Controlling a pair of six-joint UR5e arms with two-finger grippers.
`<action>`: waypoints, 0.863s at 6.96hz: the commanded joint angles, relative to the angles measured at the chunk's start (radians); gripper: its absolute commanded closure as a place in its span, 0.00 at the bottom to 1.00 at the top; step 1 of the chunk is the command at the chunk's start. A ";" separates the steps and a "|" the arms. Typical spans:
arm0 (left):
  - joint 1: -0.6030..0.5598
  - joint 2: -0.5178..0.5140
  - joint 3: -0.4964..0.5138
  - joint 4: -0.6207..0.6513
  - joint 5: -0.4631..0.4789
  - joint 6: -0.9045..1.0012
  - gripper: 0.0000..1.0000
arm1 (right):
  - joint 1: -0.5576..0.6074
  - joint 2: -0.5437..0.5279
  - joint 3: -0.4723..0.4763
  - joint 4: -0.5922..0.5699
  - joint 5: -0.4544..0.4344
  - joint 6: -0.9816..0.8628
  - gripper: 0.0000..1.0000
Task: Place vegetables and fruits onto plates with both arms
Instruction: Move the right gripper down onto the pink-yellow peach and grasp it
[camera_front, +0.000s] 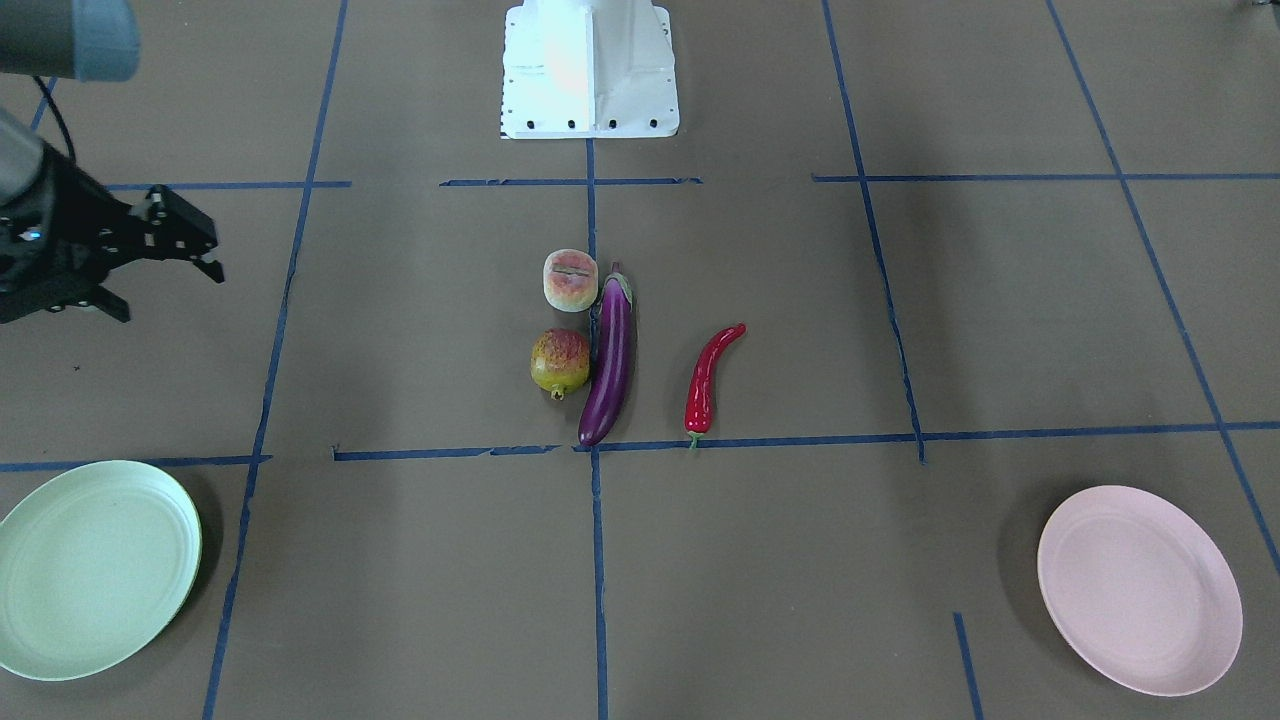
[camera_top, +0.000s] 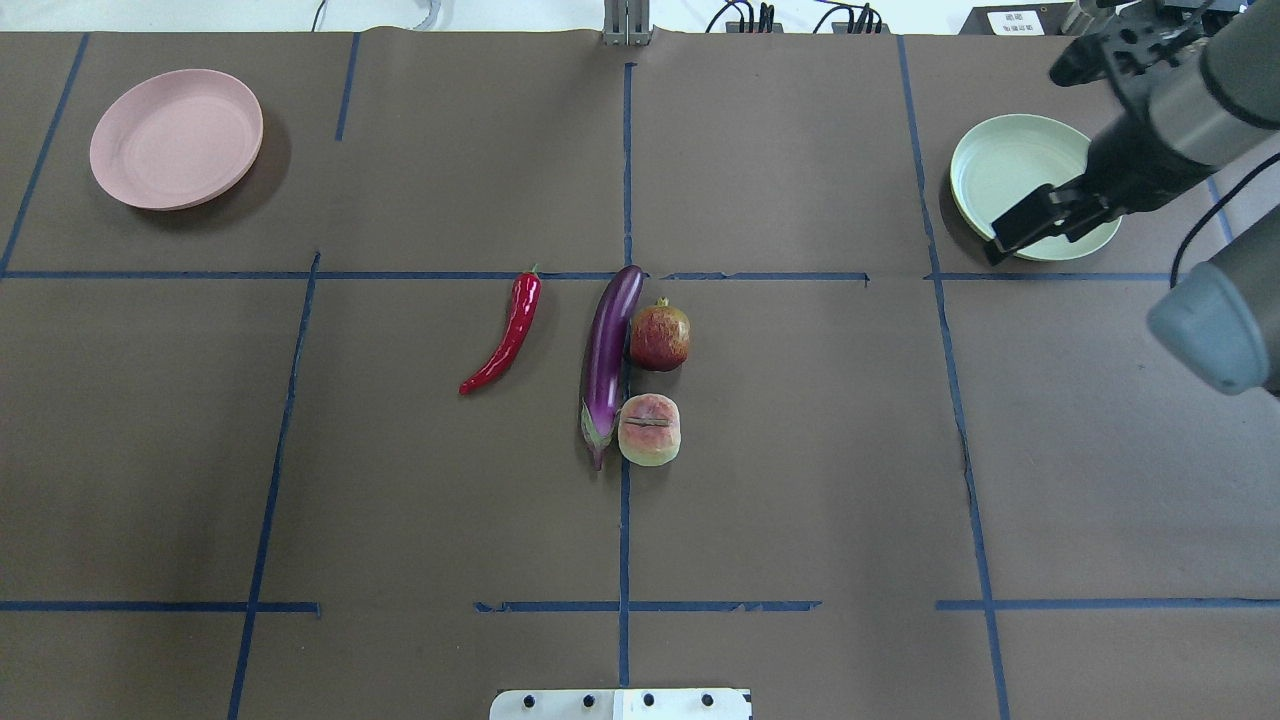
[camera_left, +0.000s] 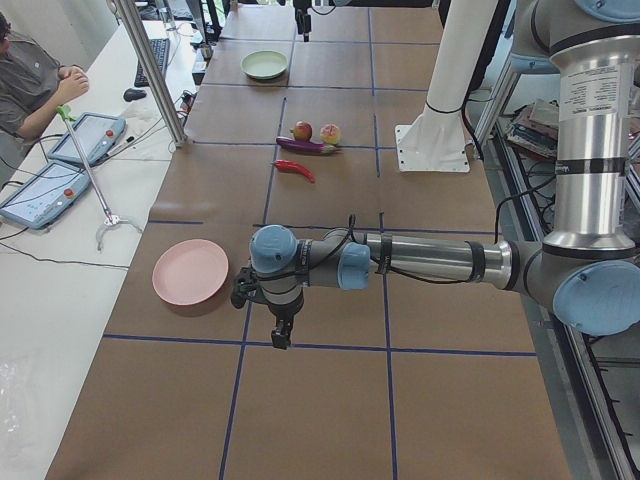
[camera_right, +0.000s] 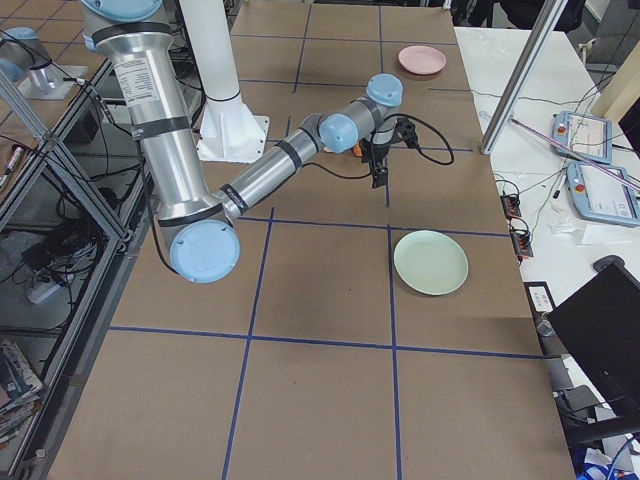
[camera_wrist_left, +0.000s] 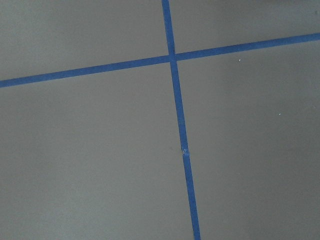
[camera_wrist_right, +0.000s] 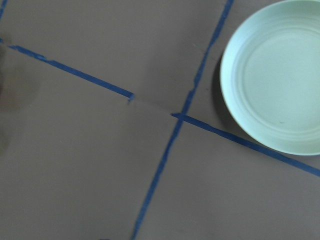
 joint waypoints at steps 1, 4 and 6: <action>0.002 -0.025 -0.003 0.000 -0.002 0.000 0.00 | -0.256 0.157 -0.018 -0.008 -0.198 0.323 0.00; 0.003 -0.025 -0.003 -0.001 -0.002 -0.002 0.00 | -0.493 0.413 -0.255 -0.011 -0.456 0.643 0.00; 0.003 -0.025 -0.002 -0.001 -0.003 0.000 0.00 | -0.545 0.515 -0.363 -0.082 -0.519 0.682 0.00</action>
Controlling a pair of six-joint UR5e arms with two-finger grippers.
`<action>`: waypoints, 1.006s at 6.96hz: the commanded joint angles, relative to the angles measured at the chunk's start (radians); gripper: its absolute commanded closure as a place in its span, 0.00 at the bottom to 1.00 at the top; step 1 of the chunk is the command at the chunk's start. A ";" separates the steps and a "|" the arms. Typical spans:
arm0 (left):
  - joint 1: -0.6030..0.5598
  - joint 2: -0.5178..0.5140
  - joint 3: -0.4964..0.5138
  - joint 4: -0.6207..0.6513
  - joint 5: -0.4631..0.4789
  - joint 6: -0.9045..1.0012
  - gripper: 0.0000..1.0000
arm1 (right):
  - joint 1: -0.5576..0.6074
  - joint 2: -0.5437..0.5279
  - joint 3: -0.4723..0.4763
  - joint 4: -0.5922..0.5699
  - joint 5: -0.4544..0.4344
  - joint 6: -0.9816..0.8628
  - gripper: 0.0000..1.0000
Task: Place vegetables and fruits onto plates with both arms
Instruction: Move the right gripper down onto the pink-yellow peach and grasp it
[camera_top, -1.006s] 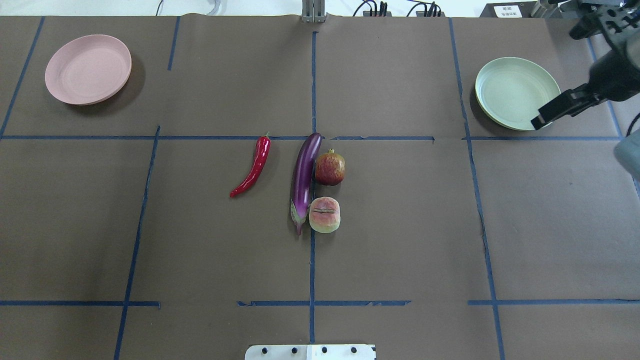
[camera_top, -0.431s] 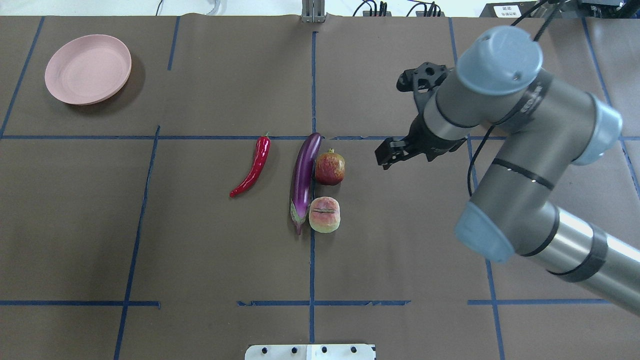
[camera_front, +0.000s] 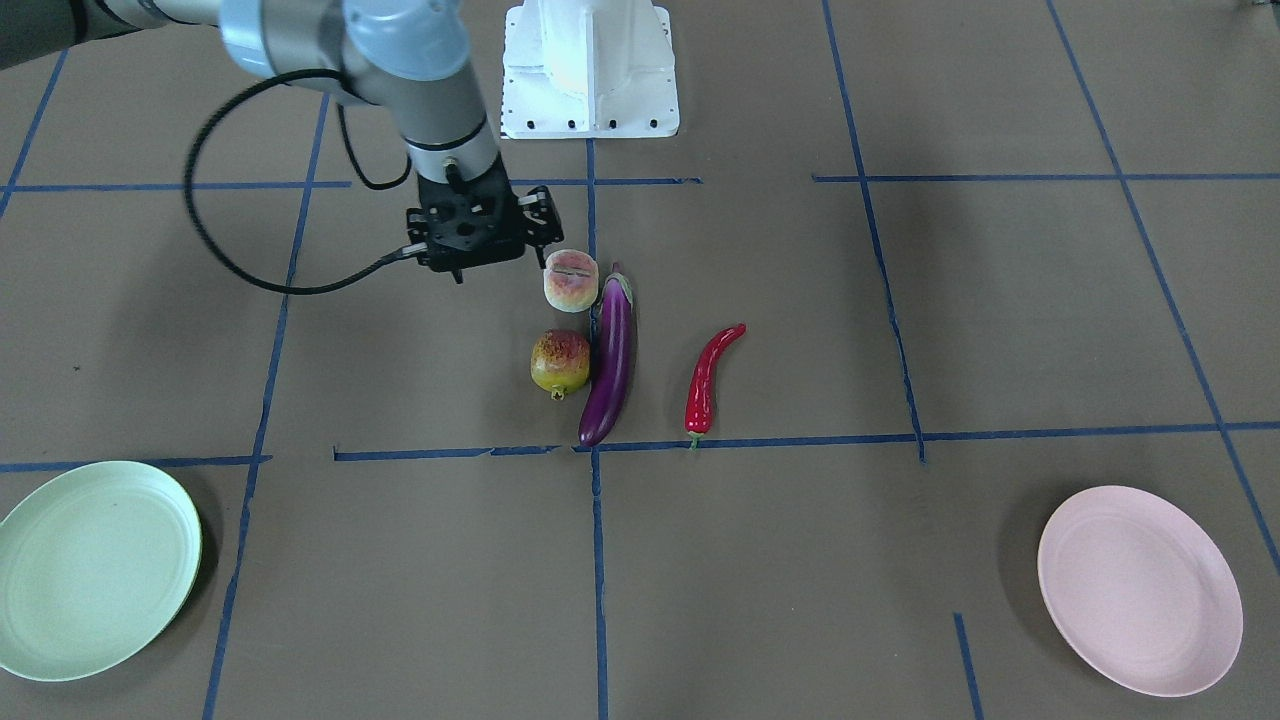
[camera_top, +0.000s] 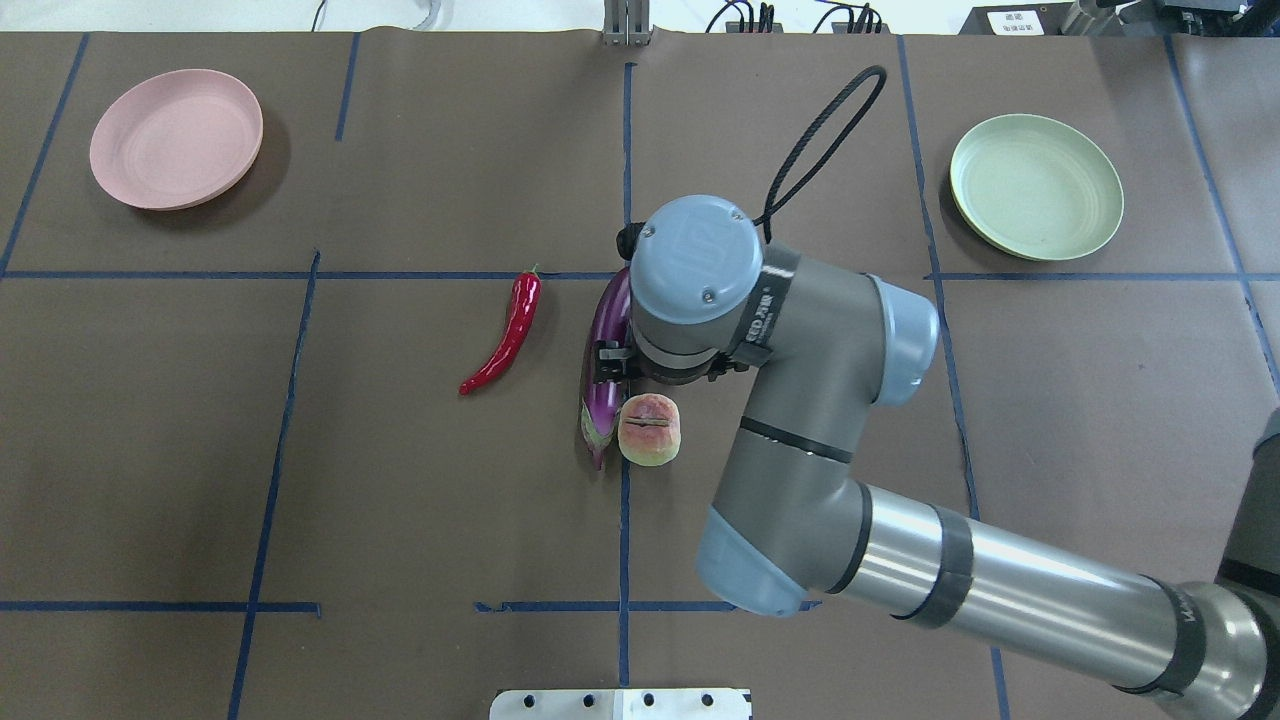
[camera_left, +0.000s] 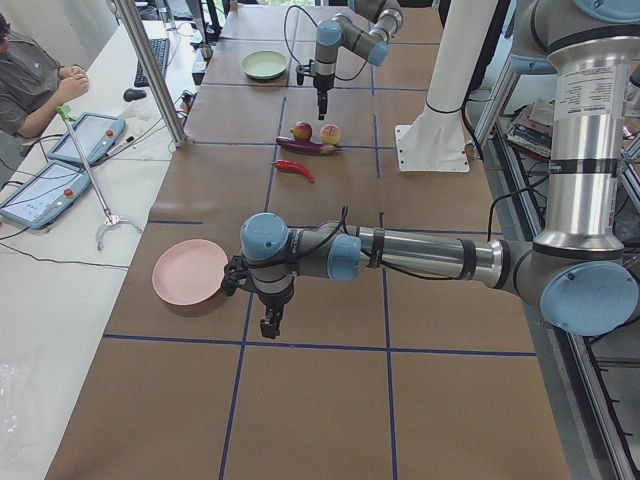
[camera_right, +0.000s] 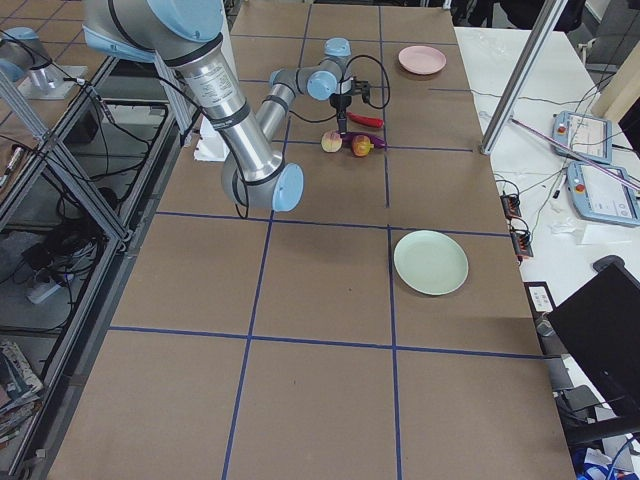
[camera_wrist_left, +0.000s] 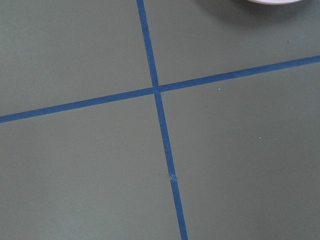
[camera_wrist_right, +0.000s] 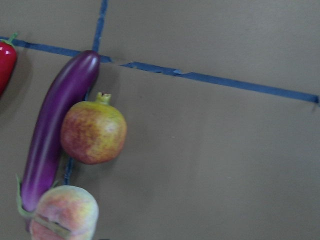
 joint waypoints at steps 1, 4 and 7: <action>0.000 0.000 0.003 -0.001 -0.001 0.000 0.00 | -0.064 0.055 -0.078 -0.033 -0.070 0.050 0.00; 0.003 0.000 0.010 -0.001 -0.001 -0.001 0.00 | -0.087 0.024 -0.099 -0.033 -0.104 0.036 0.00; 0.003 -0.002 0.015 -0.001 -0.001 0.000 0.00 | -0.099 0.025 -0.125 -0.017 -0.120 0.037 0.07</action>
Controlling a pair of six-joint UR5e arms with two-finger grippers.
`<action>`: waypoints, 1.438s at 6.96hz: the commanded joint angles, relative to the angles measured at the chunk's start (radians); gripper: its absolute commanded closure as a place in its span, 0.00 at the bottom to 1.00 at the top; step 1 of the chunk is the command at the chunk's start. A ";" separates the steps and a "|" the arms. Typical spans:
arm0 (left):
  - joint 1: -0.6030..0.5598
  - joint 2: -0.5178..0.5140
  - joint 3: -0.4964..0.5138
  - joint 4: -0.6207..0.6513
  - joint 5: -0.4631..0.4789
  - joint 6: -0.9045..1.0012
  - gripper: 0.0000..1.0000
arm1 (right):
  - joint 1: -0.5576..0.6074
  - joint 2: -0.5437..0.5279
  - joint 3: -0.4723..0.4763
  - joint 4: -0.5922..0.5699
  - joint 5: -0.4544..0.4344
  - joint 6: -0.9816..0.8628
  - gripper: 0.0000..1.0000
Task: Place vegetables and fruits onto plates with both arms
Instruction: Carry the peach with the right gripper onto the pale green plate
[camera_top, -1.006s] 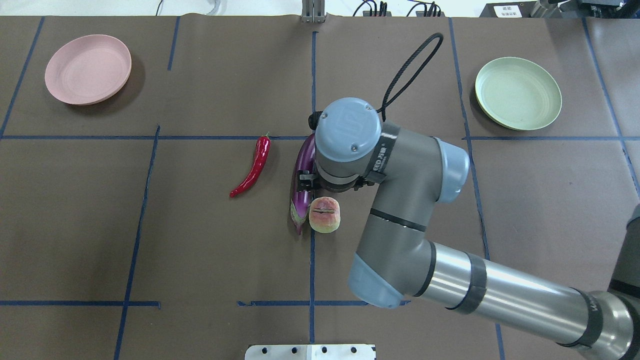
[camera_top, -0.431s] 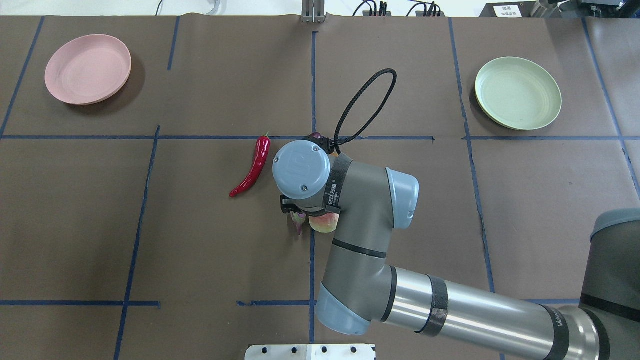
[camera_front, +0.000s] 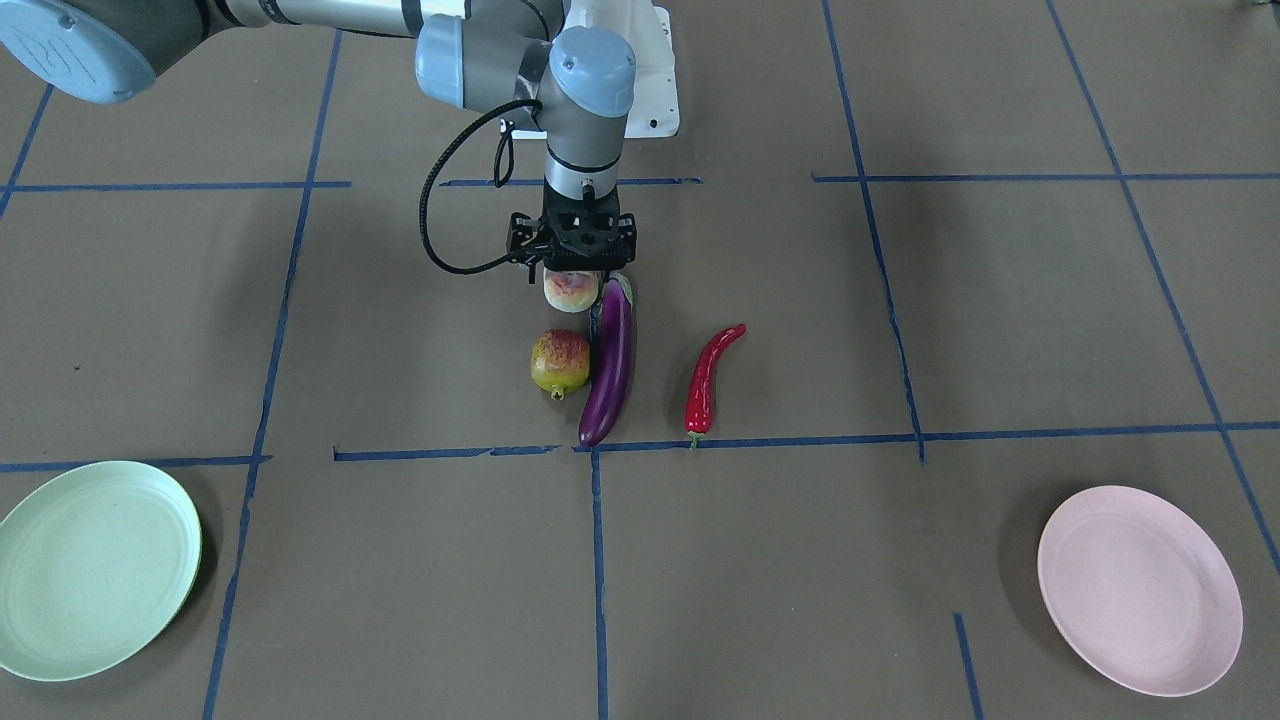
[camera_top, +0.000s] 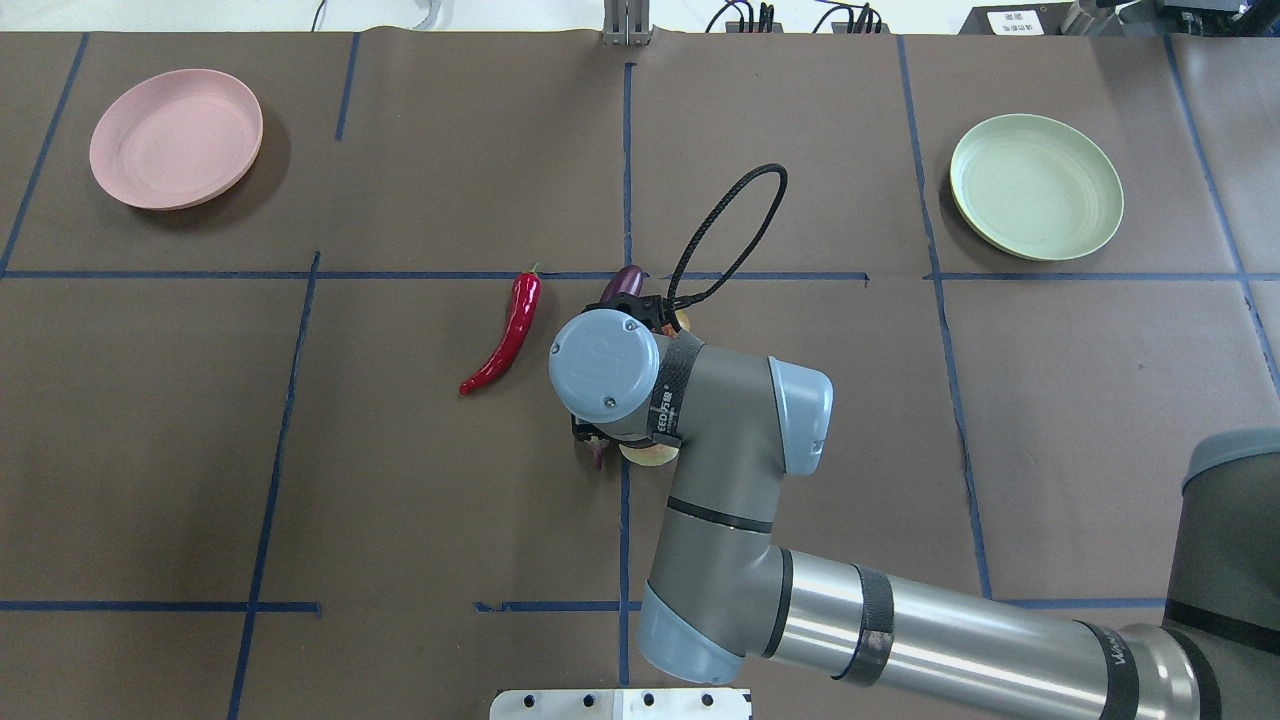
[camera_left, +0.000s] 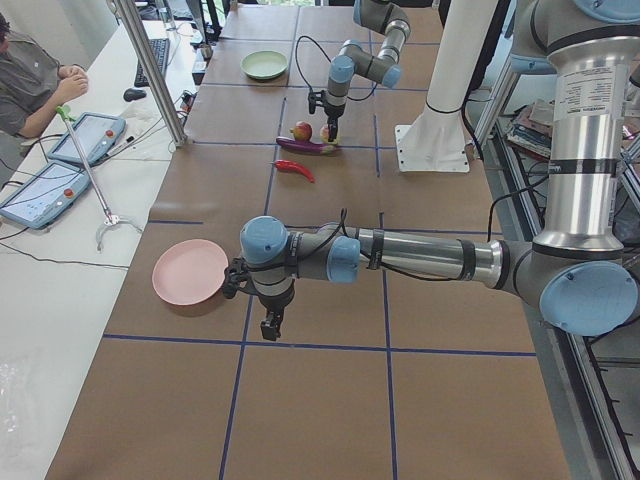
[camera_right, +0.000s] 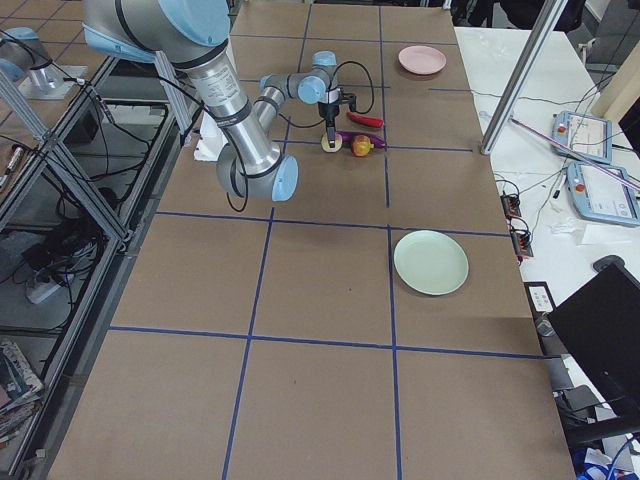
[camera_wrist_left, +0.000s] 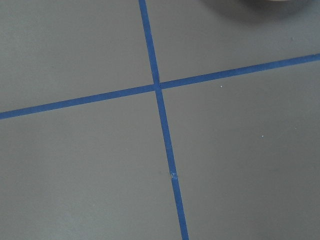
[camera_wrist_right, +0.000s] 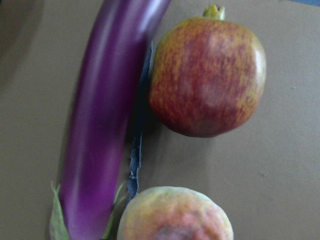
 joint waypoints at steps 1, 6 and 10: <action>0.000 -0.001 0.002 0.000 0.000 0.001 0.00 | -0.001 0.001 -0.020 0.019 0.002 -0.006 0.37; 0.000 -0.004 0.001 0.000 0.002 0.001 0.00 | 0.225 -0.027 0.230 -0.217 0.179 -0.216 0.99; 0.008 -0.037 0.004 0.000 0.000 0.002 0.00 | 0.620 -0.271 0.096 0.013 0.448 -0.861 1.00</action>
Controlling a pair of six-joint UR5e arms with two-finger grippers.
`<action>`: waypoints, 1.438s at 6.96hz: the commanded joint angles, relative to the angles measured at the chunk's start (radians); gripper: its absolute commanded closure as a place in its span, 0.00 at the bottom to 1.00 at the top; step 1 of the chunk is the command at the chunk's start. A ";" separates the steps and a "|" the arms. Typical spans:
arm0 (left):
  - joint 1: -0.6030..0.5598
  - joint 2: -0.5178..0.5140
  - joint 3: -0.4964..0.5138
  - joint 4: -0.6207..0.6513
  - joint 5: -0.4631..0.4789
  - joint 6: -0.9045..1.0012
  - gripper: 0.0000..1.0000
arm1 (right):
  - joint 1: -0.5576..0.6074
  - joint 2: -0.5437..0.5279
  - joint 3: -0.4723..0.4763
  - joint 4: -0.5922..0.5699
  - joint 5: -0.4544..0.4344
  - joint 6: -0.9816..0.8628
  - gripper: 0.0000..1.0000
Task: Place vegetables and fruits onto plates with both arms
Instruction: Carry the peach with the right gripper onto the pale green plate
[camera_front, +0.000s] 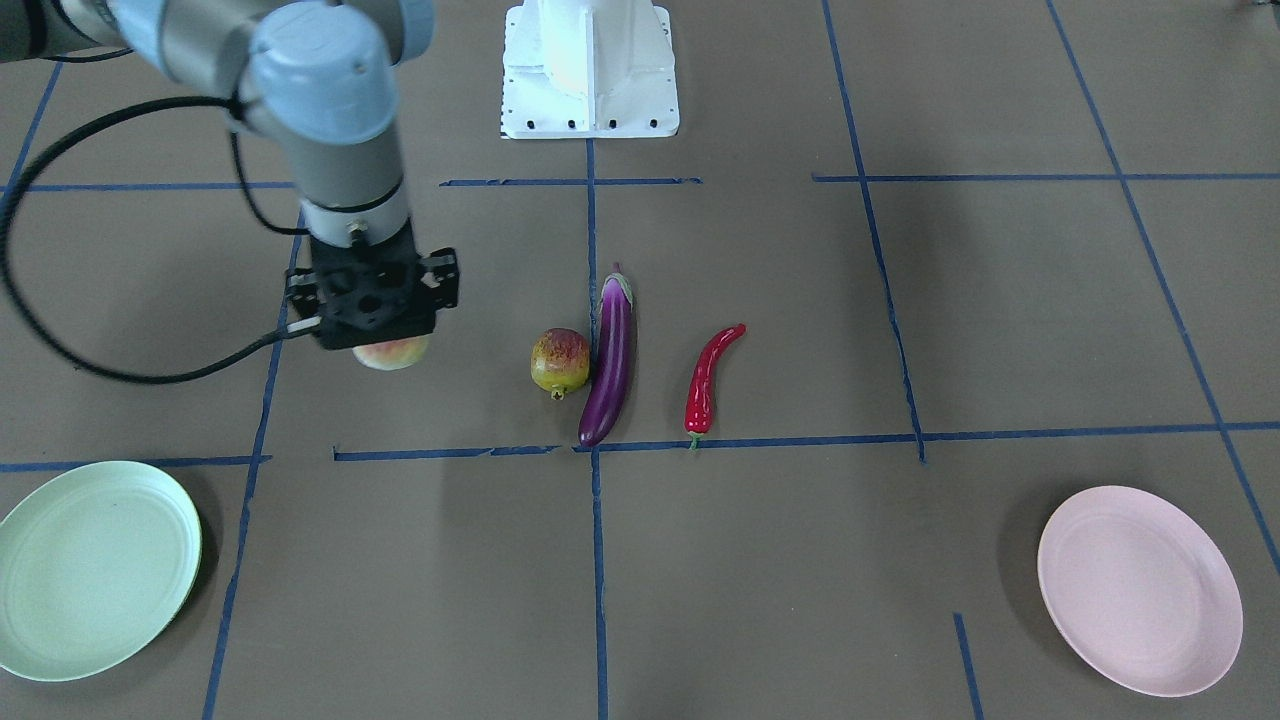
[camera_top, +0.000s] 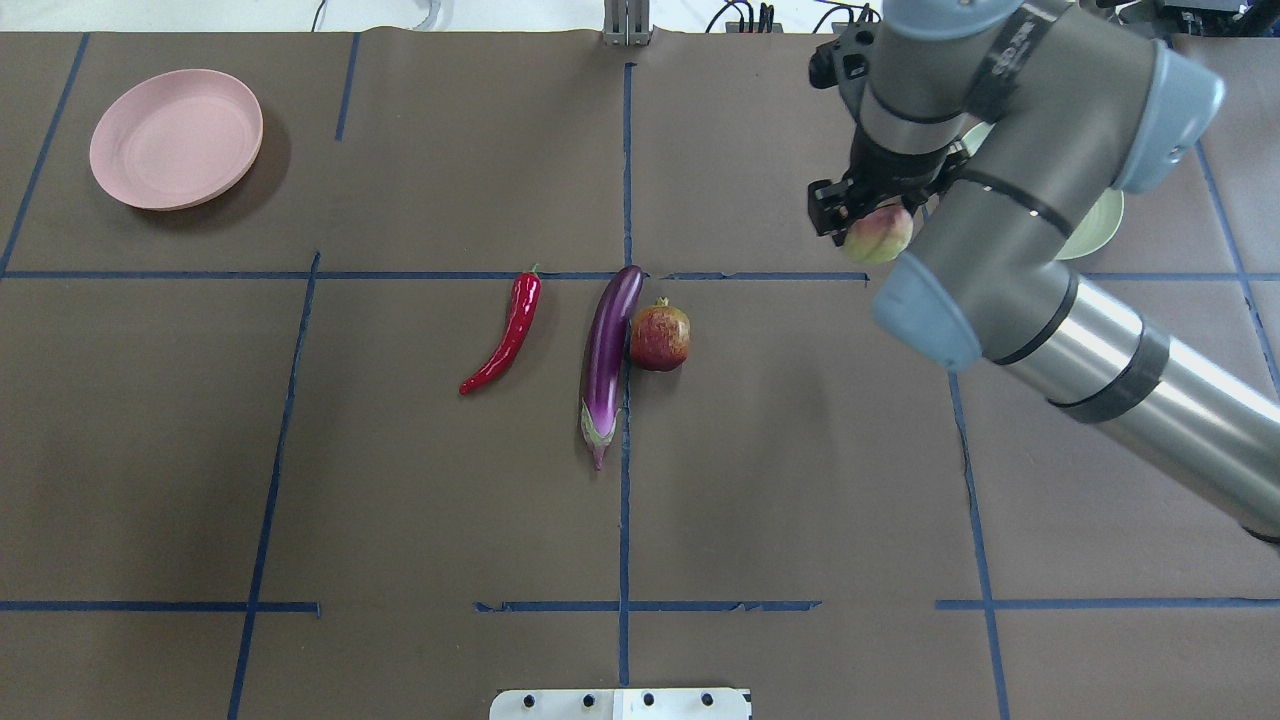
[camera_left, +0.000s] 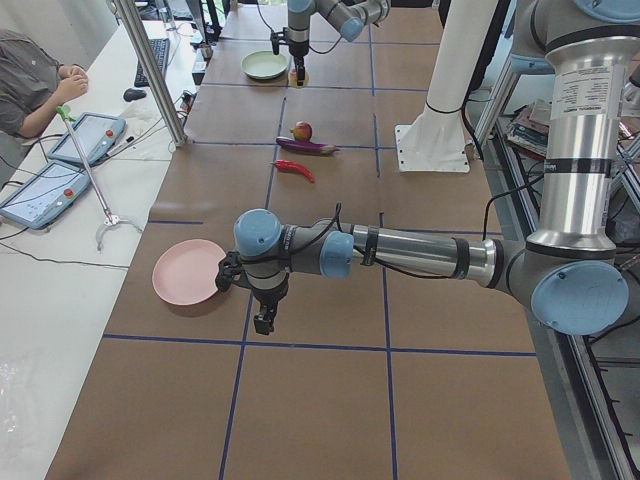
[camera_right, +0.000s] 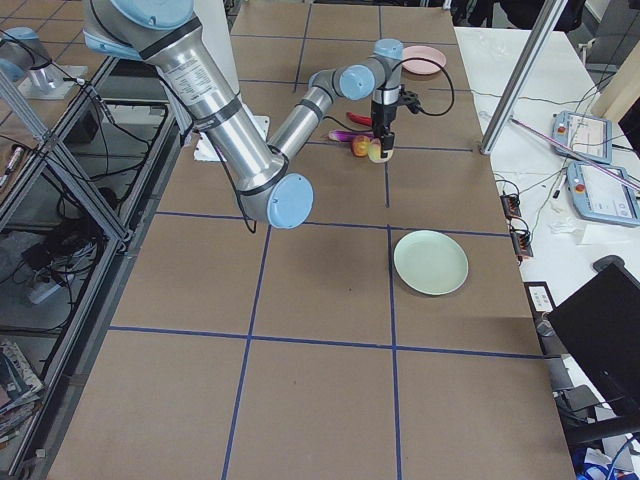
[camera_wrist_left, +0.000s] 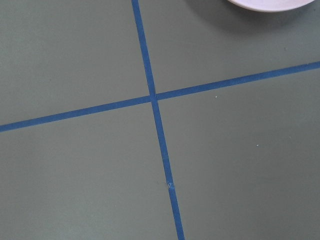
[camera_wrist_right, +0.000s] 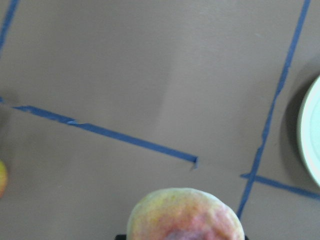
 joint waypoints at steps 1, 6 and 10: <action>0.002 -0.002 0.003 -0.001 0.001 0.001 0.00 | 0.148 -0.143 -0.183 0.354 0.122 -0.203 1.00; 0.002 -0.002 0.001 -0.001 0.001 0.001 0.00 | 0.232 -0.211 -0.489 0.563 0.130 -0.477 0.85; 0.003 -0.023 0.003 -0.026 -0.004 0.001 0.00 | 0.325 -0.198 -0.517 0.554 0.192 -0.399 0.00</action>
